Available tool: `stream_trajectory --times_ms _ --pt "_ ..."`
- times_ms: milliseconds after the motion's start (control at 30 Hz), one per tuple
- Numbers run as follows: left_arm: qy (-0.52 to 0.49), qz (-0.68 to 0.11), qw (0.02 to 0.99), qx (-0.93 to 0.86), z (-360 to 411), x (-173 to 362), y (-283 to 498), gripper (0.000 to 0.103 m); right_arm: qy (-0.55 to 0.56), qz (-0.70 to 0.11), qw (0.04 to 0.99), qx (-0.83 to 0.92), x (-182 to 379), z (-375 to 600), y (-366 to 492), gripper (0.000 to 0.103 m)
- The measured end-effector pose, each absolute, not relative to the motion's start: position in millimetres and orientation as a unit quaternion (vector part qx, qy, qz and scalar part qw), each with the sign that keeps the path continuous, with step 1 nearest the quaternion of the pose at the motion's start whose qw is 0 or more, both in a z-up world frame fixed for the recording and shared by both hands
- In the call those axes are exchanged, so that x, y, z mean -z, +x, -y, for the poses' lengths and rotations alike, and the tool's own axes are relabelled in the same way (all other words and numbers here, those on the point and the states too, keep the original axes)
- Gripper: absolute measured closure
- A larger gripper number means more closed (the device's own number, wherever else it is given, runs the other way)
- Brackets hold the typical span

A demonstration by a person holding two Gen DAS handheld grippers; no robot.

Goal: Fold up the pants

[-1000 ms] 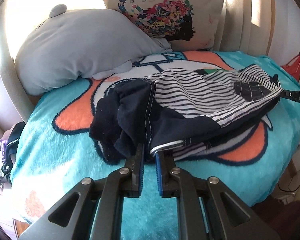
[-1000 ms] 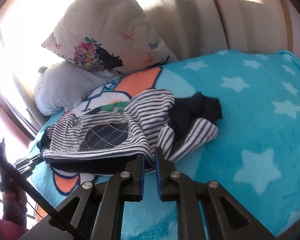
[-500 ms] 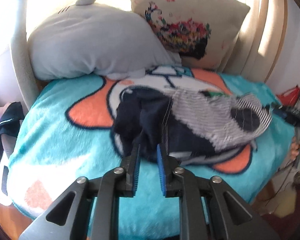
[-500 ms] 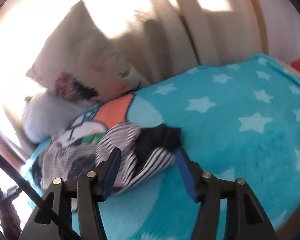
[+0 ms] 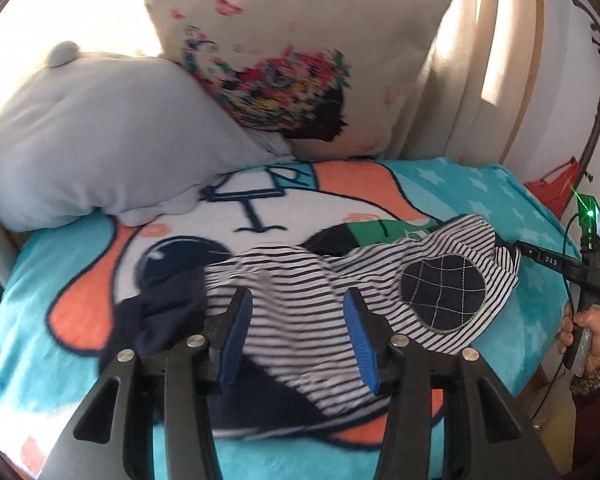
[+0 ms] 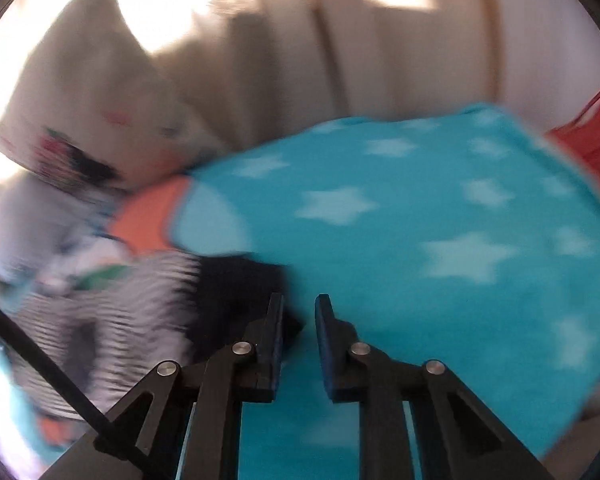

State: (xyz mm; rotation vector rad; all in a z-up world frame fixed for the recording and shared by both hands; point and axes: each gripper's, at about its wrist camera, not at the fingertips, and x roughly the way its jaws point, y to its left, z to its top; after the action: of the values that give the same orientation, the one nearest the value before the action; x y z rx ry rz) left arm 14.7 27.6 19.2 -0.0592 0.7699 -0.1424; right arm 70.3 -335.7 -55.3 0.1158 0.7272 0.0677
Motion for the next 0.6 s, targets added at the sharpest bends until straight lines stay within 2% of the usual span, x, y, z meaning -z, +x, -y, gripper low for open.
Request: stream_trajectory --times_ms 133,200,233,267,300,367,400,433,467,600 --pt "-0.029 -0.392 0.916 0.076 -15.2 -7.9 29.1 0.057 0.101 -0.353 0.93 -0.018 61.2 365.9 57.7 0.086" --pt "-0.033 -0.398 0.914 0.078 -13.7 -3.0 36.0 0.057 0.122 -0.332 0.935 -0.041 50.9 373.5 50.0 0.082" --pt "-0.032 -0.399 0.914 0.071 -14.4 -0.6 40.7 0.057 0.137 -0.325 0.934 -0.064 46.6 375.5 49.0 0.066" --pt "-0.03 -0.401 0.914 0.061 -16.1 1.0 44.6 0.057 0.161 -0.32 0.929 -0.095 43.7 377.1 50.9 0.043" --pt "-0.031 -0.403 0.913 0.052 -18.7 1.8 48.4 0.057 0.179 -0.317 0.924 -0.114 42.4 377.8 53.5 0.036" --pt "-0.046 -0.406 0.912 0.049 -26.3 -1.8 55.2 0.057 0.183 -0.314 0.924 -0.124 37.8 370.3 59.1 0.034" --pt "-0.052 -0.405 0.911 0.055 -28.6 -5.5 58.7 0.054 0.173 -0.308 0.927 -0.125 33.4 364.6 60.4 0.034" --pt "-0.046 -0.408 0.91 0.063 -27.6 -8.6 63.6 0.046 0.16 -0.301 0.93 -0.135 27.3 355.3 62.3 0.034" --pt "-0.037 -0.409 0.909 0.066 -25.6 -9.9 67.0 0.042 0.152 -0.3 0.93 -0.149 23.1 346.6 63.7 0.034" --pt "0.02 -0.424 0.901 0.088 -6.4 -3.0 92.2 0.037 0.094 -0.31 0.92 -0.219 8.8 302.7 80.3 0.035"
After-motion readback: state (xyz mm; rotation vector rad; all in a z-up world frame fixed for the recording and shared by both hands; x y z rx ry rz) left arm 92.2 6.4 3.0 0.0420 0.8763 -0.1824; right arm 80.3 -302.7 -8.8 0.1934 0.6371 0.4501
